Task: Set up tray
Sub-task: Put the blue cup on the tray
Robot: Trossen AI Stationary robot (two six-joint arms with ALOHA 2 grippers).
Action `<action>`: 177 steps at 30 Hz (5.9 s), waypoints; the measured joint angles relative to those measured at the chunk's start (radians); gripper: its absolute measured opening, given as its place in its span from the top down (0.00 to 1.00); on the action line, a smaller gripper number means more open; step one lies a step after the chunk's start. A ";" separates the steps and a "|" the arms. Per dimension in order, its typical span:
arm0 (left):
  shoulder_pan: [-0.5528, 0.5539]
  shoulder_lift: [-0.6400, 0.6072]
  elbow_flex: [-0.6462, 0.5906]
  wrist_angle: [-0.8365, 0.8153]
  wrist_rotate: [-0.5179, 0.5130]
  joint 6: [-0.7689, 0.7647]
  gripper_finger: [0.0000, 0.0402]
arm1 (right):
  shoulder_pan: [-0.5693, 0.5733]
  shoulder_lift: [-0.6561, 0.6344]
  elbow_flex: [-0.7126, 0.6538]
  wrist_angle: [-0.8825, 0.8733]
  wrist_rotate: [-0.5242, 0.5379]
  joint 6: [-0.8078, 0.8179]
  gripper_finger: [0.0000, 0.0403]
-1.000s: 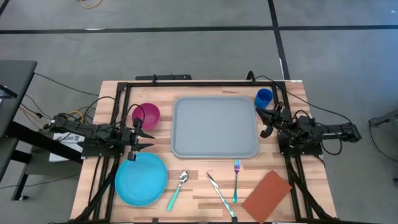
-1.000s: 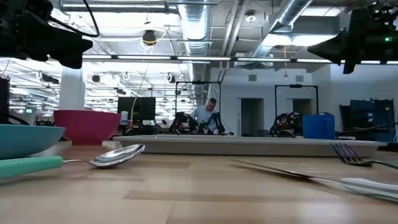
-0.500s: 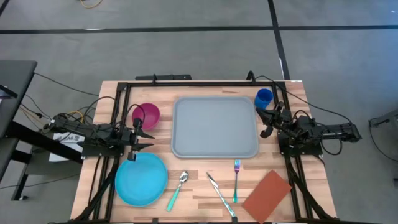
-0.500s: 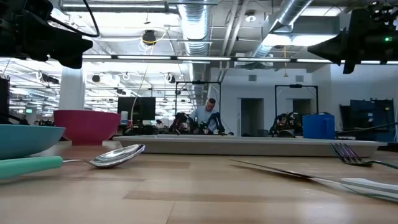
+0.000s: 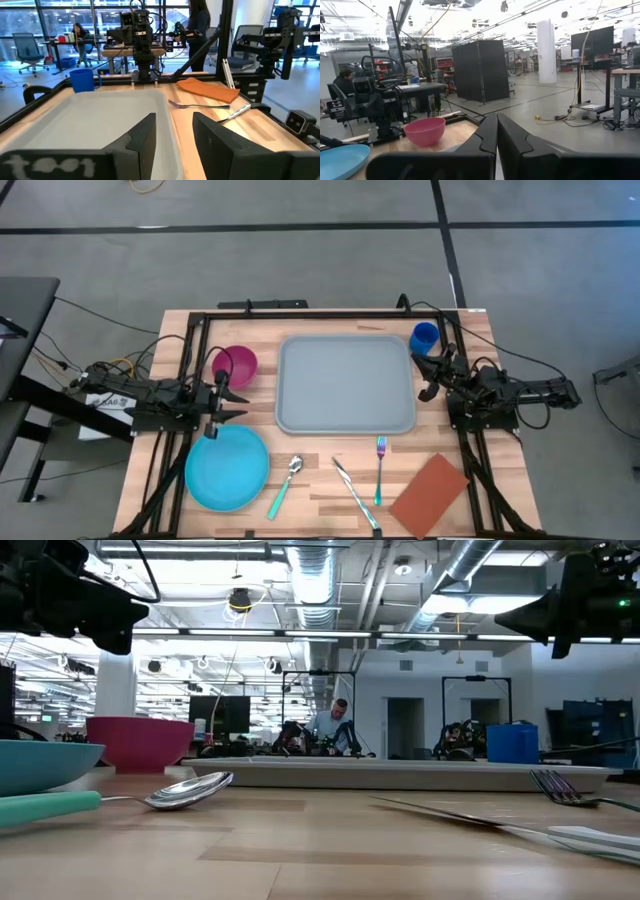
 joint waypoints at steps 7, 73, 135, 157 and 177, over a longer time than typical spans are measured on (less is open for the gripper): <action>0.000 0.000 0.000 0.017 -0.037 0.002 0.70 | 0.000 0.000 0.000 0.000 0.000 0.000 1.00; 0.060 0.148 0.335 -0.013 -0.463 -0.039 0.70 | -0.240 0.634 0.638 -0.768 0.203 0.161 0.64; 0.138 0.554 0.729 -0.445 -0.655 -0.090 0.70 | -0.791 1.387 0.852 -1.047 -0.239 0.209 0.97; 0.138 0.554 0.729 -0.449 -0.622 -0.094 0.70 | -0.474 1.438 0.970 -1.097 -0.421 0.013 0.99; 0.138 0.554 0.729 -0.456 -0.618 -0.094 0.70 | -0.564 1.550 0.970 -1.048 -0.417 -0.211 0.85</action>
